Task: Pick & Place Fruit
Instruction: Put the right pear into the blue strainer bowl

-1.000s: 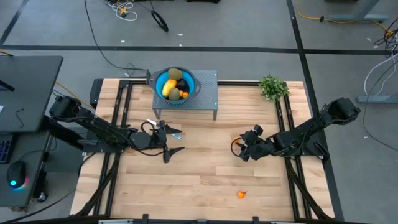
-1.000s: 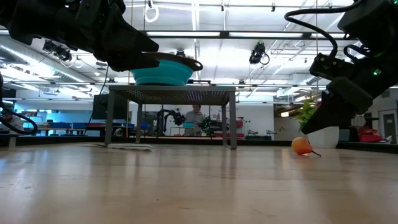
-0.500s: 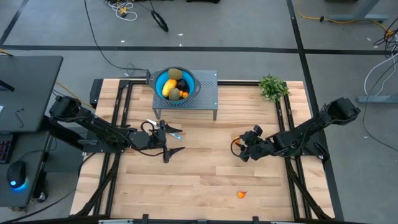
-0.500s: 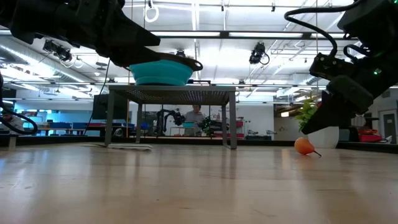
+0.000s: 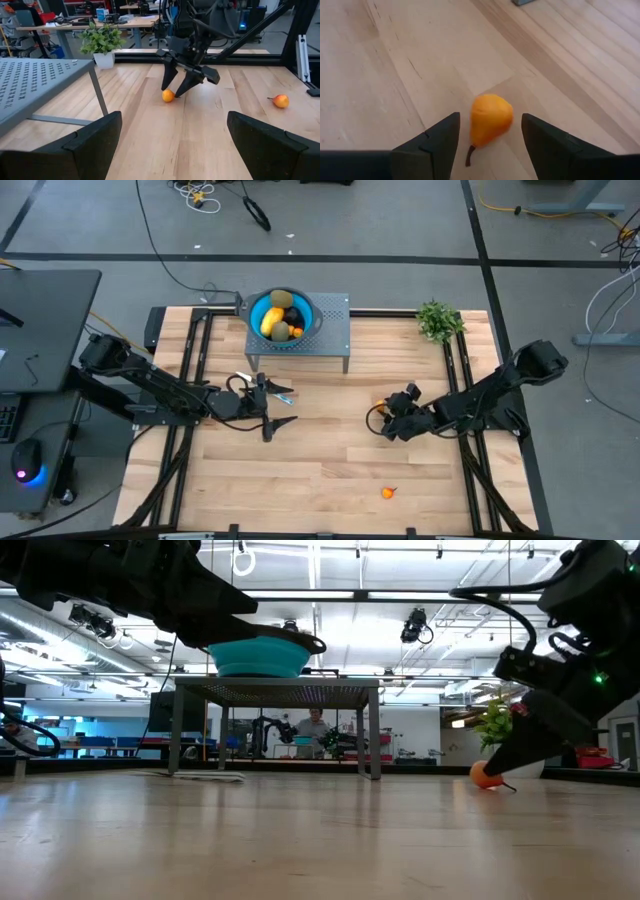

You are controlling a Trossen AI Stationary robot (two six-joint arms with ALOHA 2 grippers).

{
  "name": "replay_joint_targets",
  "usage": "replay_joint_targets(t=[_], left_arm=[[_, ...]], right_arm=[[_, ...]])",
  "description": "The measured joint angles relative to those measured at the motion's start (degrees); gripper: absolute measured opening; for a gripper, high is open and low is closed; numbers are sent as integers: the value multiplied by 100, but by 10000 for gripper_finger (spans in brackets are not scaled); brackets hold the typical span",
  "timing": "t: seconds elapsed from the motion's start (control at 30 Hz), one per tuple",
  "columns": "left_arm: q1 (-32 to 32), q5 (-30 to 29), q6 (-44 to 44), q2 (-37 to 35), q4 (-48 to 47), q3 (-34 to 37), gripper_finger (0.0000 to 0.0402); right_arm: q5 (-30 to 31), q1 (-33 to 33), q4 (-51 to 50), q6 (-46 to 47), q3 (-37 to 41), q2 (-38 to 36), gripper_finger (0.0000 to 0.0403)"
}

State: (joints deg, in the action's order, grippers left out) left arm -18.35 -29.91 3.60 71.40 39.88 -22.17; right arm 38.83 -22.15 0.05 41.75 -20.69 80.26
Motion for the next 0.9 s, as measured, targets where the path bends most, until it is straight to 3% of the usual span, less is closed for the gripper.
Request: replay_joint_targets(t=[0.57,0.9], left_arm=[[0,13,44,-1,-7,0,372],[0,15,27,-1,-13,1,372]], right_arm=[[10,0,45,5,0,49,221],[617,69,735,-35,0,910,202]])
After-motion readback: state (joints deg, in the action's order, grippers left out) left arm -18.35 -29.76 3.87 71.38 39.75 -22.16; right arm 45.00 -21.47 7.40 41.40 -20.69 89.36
